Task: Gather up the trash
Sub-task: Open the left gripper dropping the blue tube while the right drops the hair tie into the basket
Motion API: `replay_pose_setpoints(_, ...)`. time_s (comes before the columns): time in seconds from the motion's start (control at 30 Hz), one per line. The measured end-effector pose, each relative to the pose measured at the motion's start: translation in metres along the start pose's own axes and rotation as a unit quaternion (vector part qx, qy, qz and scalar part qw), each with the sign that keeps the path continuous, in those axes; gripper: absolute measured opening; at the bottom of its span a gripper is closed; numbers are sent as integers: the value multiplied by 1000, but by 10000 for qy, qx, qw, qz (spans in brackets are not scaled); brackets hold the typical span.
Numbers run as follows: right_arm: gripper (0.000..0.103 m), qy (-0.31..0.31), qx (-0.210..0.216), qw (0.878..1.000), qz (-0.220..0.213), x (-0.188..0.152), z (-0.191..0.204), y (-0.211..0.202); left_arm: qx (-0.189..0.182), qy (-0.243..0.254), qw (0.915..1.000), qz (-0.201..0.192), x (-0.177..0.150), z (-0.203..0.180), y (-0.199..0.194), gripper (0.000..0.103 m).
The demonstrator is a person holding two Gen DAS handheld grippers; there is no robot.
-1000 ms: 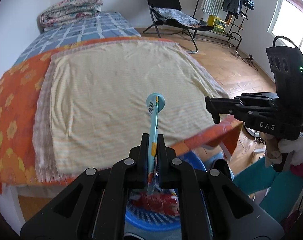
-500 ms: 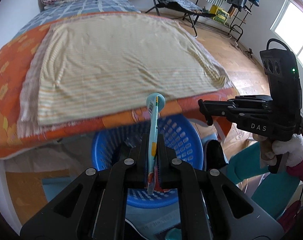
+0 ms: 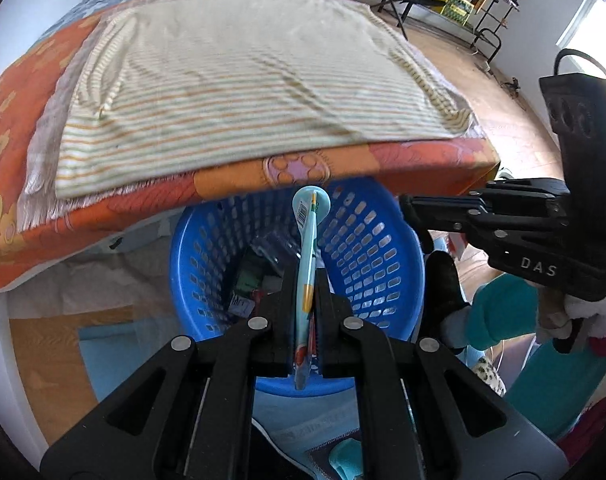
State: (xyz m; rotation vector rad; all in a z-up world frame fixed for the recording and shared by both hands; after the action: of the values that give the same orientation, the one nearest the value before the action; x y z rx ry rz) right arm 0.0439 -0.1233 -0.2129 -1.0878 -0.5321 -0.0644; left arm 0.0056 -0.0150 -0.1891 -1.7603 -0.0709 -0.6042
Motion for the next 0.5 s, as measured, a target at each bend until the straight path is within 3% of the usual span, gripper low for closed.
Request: replay_pose_setpoints(0.5, 3, -110, -99, 9997, 202, -7, 4, 11, 198, -116, 9997, 78, 1, 9, 6, 5)
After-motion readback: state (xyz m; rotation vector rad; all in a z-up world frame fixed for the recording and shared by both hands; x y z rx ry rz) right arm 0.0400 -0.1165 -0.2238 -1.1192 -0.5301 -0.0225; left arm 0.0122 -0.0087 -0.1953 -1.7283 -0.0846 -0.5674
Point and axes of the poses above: each gripper's, at about its wrist camera, not at the fingertips, and y roughly the way its jaws point, z to its left, x to its top, the point moved 5 cm from there along y, roughly the way its jaws point, and after that the axes turned 6 degrees about y, right-handed, at the moved point
